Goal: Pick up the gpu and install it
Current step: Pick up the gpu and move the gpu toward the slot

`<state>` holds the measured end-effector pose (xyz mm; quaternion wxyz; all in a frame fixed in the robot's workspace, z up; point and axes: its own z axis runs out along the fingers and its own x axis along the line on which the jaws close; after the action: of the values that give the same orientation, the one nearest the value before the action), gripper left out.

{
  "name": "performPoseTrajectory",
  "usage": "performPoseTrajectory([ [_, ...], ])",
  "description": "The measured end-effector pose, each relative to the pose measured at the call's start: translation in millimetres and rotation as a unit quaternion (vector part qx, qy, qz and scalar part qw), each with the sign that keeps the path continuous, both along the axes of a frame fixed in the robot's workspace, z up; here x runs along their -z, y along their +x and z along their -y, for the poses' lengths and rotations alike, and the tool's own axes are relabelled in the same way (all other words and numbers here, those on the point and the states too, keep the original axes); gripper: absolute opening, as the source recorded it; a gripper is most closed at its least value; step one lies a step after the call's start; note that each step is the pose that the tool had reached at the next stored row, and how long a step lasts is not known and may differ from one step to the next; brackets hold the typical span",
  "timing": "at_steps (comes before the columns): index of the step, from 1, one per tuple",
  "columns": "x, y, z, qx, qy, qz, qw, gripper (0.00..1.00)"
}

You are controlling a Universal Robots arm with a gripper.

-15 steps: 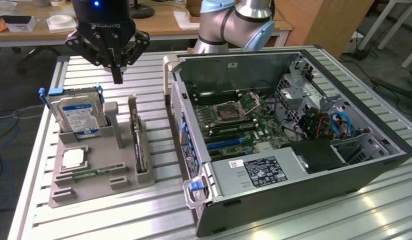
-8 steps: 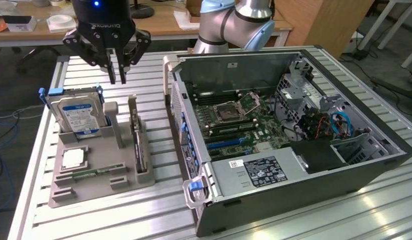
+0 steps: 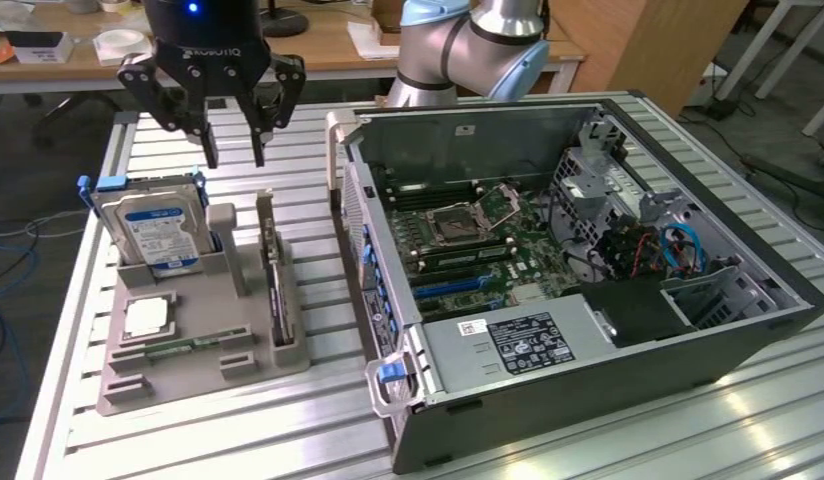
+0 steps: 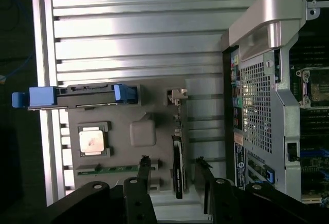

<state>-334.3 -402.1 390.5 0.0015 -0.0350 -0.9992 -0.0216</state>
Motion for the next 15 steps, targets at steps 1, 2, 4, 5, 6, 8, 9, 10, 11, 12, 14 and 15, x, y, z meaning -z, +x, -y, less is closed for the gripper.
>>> performPoseTrajectory([
  [1, 0.0, 0.0, 0.0, -0.004, 0.0, -0.0001, 1.0, 0.47],
  [2, 0.0, 0.1, 0.1, -0.007, 0.0, -0.0001, 1.0, 0.47],
  [4, 0.0, 0.1, 0.5, -0.014, 0.0, 0.0, 0.9999, 0.47],
  [5, 0.0, 0.1, 1.1, -0.017, 0.0, -0.0001, 0.9999, 0.47],
  [6, 0.1, 0.1, 2.1, -0.018, 0.0, -0.0001, 0.9998, 0.47],
  [8, 0.3, 0.1, 4.4, -0.02, 0.0, -0.0001, 0.9998, 0.47],
  [9, 0.4, 0.1, 5.4, -0.02, 0.0, -0.0001, 0.9998, 0.47],
  [10, 0.5, 0.1, 6.3, -0.021, 0.0, -0.0001, 0.9998, 0.47],
  [11, 0.5, 0.0, 7.3, -0.021, 0.0, -0.0001, 0.9998, 0.47],
  [12, 0.5, 0.0, 8.3, -0.022, 0.0, -0.0001, 0.9998, 0.47],
  [14, 0.5, 0.1, 10.1, -0.023, 0.0, -0.0001, 0.9997, 0.47],
  [15, 0.5, 0.1, 10.9, -0.024, 0.0, -0.0001, 0.9997, 0.47],
])
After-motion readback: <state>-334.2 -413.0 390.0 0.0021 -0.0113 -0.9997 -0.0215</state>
